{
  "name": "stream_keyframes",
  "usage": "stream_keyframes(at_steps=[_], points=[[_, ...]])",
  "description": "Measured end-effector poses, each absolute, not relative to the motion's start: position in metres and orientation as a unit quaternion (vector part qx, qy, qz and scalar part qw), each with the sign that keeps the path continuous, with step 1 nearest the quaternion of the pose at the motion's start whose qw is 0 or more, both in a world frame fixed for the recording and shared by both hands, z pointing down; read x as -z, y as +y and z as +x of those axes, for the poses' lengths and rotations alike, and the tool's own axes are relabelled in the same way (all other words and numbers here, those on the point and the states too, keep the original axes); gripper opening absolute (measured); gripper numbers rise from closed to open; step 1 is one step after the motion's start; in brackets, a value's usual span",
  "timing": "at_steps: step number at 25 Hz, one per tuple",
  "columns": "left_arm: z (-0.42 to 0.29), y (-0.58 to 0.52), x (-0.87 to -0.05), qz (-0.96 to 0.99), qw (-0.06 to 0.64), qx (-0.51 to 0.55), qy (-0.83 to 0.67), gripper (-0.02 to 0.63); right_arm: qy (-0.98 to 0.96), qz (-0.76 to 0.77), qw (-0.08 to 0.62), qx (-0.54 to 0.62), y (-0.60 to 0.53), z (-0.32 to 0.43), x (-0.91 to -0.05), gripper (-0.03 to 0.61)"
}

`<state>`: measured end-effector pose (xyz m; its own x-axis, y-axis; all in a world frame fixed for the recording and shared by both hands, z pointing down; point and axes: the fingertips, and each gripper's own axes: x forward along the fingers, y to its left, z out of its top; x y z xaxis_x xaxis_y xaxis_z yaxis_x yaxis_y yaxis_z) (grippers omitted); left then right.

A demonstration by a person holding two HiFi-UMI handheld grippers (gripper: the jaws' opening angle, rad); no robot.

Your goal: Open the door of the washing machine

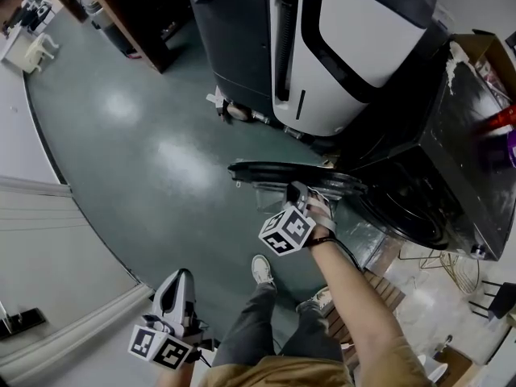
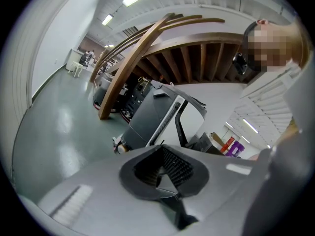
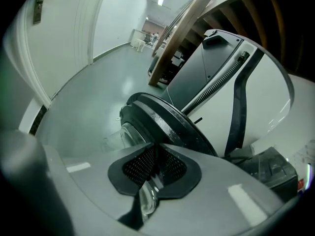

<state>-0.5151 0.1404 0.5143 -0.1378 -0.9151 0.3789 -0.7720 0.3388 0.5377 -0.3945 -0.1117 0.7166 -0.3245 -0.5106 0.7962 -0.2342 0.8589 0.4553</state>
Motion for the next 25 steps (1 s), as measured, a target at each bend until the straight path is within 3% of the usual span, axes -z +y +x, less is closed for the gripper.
stream_keyframes(at_steps=[25], points=[[-0.516,0.131,-0.515,0.579,0.334,0.109,-0.736,0.06,-0.801,0.255,0.523,0.142,-0.145,-0.393,-0.691,0.006]])
